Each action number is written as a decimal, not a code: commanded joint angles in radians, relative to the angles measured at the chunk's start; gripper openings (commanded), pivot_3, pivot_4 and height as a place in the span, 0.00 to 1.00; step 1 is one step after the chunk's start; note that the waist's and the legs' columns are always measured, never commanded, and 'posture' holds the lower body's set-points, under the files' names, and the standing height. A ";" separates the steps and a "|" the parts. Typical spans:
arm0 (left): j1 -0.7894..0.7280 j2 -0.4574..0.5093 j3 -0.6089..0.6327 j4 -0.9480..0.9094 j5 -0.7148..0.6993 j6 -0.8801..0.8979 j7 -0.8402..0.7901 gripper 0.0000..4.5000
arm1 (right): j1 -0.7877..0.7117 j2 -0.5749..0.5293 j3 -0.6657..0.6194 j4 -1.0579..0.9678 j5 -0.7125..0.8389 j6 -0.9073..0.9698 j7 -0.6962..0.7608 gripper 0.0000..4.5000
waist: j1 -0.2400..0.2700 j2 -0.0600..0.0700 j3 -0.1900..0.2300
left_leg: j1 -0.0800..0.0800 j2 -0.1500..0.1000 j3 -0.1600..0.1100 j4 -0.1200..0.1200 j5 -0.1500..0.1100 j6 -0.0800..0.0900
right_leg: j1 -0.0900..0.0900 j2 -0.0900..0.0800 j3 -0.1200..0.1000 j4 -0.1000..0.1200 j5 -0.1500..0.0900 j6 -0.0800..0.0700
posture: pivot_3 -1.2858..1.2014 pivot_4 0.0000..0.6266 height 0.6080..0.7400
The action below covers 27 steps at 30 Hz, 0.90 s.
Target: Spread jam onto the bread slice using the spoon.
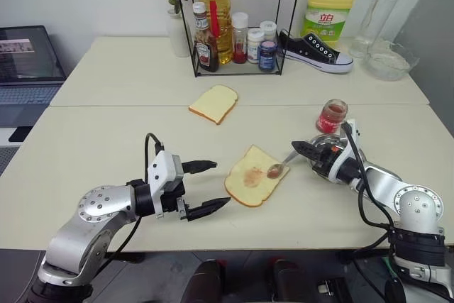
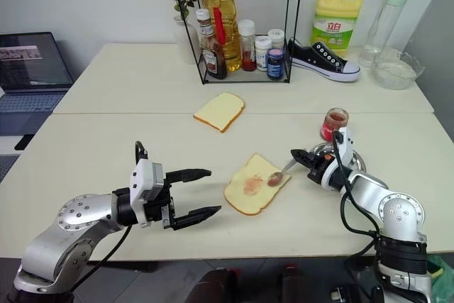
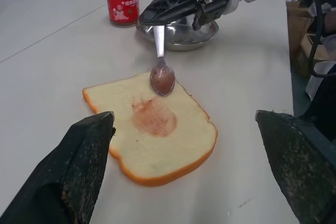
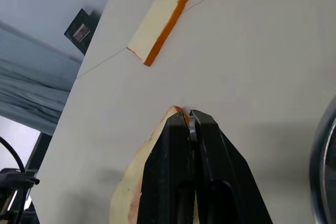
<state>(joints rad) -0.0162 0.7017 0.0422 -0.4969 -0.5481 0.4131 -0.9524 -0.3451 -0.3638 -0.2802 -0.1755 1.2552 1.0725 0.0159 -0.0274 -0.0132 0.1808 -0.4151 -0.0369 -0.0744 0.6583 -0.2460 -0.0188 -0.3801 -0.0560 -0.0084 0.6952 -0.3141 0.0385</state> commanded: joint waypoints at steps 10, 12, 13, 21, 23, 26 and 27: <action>-0.009 0.003 0.002 -0.007 -0.006 -0.016 -0.006 1.00 | -0.063 0.109 0.116 0.075 -0.173 -0.071 0.036 0.01 | 0.004 0.000 0.000 | 0.000 -0.001 0.000 0.000 0.000 0.000 | 0.000 -0.001 0.000 0.000 0.000 0.000 | 0.52 0.24 1.00; -0.002 0.003 0.003 -0.009 -0.007 -0.017 -0.005 1.00 | -0.056 0.090 0.097 0.073 -0.183 -0.067 0.049 0.01 | 0.004 0.000 0.000 | 0.000 -0.001 0.000 0.000 0.000 0.000 | 0.000 -0.001 0.000 0.000 0.000 0.000 | 0.52 0.24 1.00; -0.001 0.002 0.004 -0.010 -0.007 -0.017 -0.004 1.00 | -0.055 0.085 0.089 0.071 -0.184 -0.065 0.052 0.01 | 0.004 0.000 0.000 | 0.000 -0.001 0.000 0.000 0.000 0.000 | 0.000 -0.001 0.000 0.000 0.000 0.000 | 0.52 0.24 1.00; -0.007 -0.007 -0.012 0.003 -0.003 -0.027 -0.008 1.00 | 0.003 0.006 -0.005 0.018 -0.134 -0.018 0.051 0.01 | 0.006 0.000 0.000 | 0.000 -0.001 0.000 0.000 0.000 0.000 | 0.000 -0.001 0.000 0.000 0.000 0.000 | 0.52 0.24 1.00; -0.011 -0.009 -0.015 0.010 -0.001 -0.031 -0.014 1.00 | 0.025 -0.007 -0.020 0.007 -0.127 -0.010 0.048 0.01 | 0.006 0.000 0.000 | 0.000 -0.001 0.000 0.000 0.000 0.000 | 0.000 -0.001 0.000 0.000 0.000 0.000 | 0.52 0.24 1.00; -0.020 -0.010 -0.021 0.020 -0.001 -0.035 -0.024 1.00 | 0.067 -0.021 -0.052 -0.025 -0.106 -0.001 0.034 0.01 | 0.007 0.000 0.000 | 0.000 -0.001 0.000 0.000 0.000 0.000 | 0.001 -0.001 0.000 -0.001 0.000 0.000 | 0.52 0.24 1.00; -0.023 -0.010 -0.022 0.023 0.000 -0.036 -0.028 1.00 | 0.075 -0.024 -0.063 -0.036 -0.094 0.003 0.029 0.01 | 0.010 0.000 0.000 | 0.000 -0.001 0.000 0.000 0.000 0.000 | 0.001 -0.001 -0.001 -0.001 0.000 0.000 | 0.52 0.24 1.00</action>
<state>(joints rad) -0.0278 0.6949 0.0231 -0.4626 -0.5463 0.4021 -0.9718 -0.2911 -0.3617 -0.3057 -0.1809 1.1603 1.0589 0.0748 -0.0174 -0.0132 0.1808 -0.4150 -0.0380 -0.0748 0.6584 -0.2460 -0.0188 -0.3790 -0.0570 -0.0091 0.6942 -0.3141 0.0385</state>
